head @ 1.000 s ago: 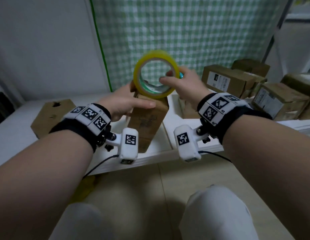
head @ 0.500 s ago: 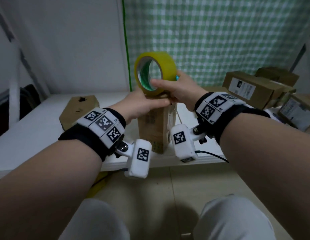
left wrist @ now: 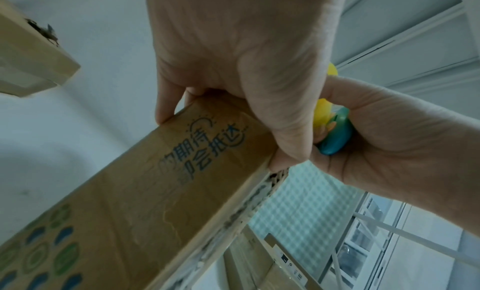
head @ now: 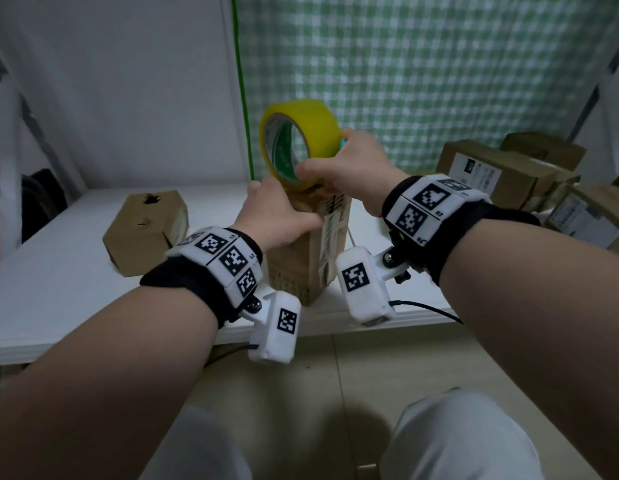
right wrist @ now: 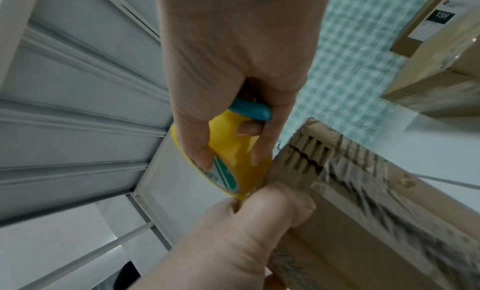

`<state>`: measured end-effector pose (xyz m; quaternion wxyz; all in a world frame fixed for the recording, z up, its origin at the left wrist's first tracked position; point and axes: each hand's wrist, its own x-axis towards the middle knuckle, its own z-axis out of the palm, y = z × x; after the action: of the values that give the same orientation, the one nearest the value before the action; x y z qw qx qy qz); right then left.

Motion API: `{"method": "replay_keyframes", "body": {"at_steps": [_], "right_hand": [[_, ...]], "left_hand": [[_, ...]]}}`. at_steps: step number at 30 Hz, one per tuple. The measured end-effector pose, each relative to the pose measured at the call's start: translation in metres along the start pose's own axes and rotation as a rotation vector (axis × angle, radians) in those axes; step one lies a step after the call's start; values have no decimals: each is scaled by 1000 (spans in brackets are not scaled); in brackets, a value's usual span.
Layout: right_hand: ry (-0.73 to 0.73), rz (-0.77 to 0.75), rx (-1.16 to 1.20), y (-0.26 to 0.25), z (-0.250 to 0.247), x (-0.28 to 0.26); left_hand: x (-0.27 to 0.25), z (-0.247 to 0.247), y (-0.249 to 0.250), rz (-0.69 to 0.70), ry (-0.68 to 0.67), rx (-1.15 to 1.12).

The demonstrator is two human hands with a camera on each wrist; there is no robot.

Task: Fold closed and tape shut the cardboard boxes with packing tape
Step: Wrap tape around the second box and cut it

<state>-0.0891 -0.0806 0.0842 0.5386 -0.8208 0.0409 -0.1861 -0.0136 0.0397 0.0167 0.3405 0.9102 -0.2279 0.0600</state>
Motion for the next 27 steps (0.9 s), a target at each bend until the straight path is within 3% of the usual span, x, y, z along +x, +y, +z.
{"method": "replay_keyframes", "body": {"at_steps": [17, 27], "right_hand": [[5, 63, -29, -15, -6, -8], [65, 70, -167, -28, -52, -20]], "left_hand": [[0, -4, 2, -18, -73, 42], [11, -9, 0, -54, -131, 39]]}}
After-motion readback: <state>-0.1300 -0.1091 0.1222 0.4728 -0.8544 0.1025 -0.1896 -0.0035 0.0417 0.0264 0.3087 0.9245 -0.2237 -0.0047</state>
